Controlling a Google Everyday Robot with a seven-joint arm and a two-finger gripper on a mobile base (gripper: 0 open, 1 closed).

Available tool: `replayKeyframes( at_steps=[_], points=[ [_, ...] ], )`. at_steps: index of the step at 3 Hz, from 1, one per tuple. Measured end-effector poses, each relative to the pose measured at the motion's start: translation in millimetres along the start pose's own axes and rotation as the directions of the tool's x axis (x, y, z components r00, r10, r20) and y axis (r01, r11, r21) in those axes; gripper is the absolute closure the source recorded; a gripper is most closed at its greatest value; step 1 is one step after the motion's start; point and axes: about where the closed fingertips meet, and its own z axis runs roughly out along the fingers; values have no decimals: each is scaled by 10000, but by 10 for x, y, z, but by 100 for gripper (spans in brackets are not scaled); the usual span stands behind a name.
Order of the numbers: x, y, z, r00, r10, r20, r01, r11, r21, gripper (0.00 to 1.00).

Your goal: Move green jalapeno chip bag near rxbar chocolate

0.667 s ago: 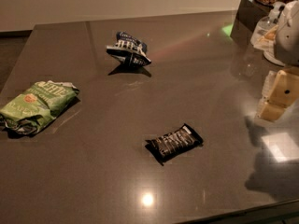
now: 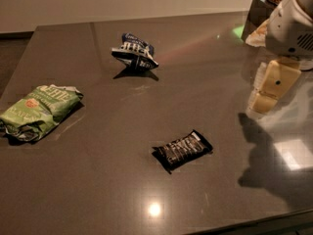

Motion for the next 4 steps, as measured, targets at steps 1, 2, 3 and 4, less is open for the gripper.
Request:
replayKeyframes(
  at_steps=[1,2,3,4],
  points=[
    [-473,-178,200,9949,-646,769,658,9977,-143,0],
    [-927,-314,439,9824,-1280,1356,1321,9910,-211,0],
    [-1383,-363,665,9640,-1902,1860,1982,9798,-250,0],
    [-1788,-331,878,9431,-2517,2174,2656,9634,-367,0]
  ],
)
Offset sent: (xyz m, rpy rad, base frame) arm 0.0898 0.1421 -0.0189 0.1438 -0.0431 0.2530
